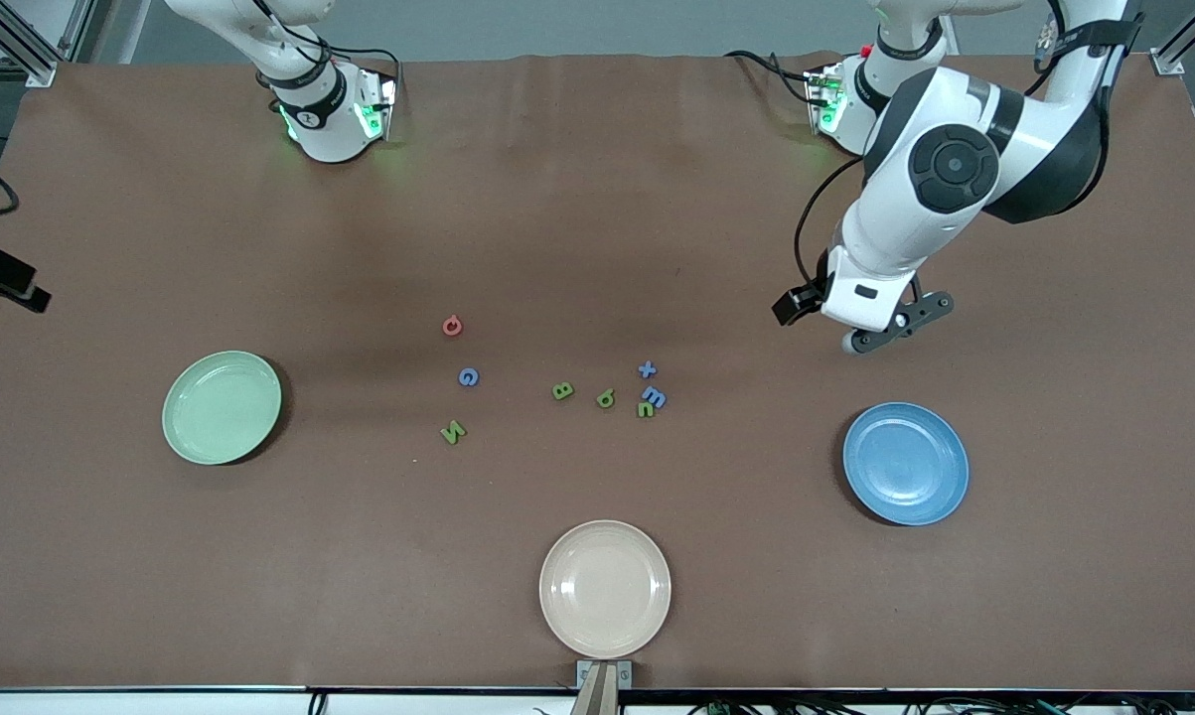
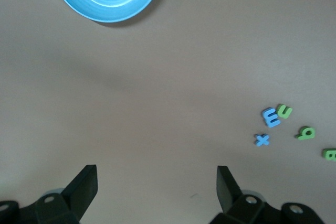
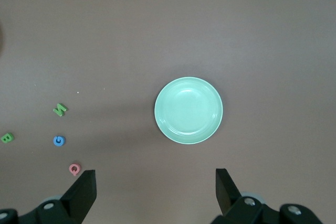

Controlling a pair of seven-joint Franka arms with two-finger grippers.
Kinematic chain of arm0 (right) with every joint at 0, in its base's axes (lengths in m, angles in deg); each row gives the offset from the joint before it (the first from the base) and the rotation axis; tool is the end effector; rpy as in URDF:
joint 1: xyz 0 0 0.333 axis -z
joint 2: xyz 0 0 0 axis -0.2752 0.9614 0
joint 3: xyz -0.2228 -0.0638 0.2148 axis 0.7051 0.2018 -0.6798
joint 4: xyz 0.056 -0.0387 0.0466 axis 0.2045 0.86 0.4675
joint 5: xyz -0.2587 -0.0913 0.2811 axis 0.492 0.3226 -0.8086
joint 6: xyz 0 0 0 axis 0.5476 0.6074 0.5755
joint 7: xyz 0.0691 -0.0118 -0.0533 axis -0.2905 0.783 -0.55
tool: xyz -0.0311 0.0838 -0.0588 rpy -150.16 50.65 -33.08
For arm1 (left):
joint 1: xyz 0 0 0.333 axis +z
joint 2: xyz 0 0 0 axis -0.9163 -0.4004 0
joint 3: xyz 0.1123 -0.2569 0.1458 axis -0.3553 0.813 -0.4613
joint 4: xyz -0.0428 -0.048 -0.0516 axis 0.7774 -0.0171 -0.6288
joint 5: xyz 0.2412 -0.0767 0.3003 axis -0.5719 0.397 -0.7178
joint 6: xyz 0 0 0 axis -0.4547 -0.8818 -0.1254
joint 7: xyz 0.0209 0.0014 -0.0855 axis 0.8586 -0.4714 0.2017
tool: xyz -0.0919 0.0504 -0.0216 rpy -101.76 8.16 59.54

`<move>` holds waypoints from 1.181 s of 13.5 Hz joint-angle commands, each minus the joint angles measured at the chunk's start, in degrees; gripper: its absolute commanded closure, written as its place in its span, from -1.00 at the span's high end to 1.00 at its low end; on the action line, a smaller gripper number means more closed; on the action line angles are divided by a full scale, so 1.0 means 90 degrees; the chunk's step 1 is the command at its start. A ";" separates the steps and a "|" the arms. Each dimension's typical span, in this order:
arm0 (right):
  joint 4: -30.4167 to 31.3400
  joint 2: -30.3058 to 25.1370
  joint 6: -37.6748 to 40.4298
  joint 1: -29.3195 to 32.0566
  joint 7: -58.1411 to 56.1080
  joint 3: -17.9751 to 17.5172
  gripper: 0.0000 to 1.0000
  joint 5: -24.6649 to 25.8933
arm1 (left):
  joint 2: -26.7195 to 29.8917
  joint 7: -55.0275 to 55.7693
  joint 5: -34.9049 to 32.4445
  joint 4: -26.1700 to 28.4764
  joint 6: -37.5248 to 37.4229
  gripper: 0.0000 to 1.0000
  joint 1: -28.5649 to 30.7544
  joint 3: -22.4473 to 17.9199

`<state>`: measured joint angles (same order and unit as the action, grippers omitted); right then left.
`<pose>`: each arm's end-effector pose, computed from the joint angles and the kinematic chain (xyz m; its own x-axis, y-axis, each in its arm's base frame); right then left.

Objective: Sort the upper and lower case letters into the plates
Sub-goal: 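Move the left gripper toward the blue x while the right gripper reaches the letters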

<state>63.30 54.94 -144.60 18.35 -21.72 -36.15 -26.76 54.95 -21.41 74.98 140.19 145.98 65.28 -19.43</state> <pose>0.5914 -0.0550 0.6327 0.9953 -0.0939 0.0229 -0.0935 -0.9955 -0.0157 0.5207 -0.2549 0.4288 0.8929 0.4402 -0.0948 0.4394 -0.8978 -0.0299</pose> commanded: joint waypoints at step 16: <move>0.2087 0.0717 -0.1881 -0.2206 0.1876 -0.0032 1.00 -0.0111 | -0.2964 0.4219 -0.1700 -0.0820 0.2333 0.71 -0.1252 0.0465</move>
<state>79.69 60.10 -158.86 0.63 -6.60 -36.89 -26.99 33.78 14.16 62.53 139.05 167.82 55.39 -15.25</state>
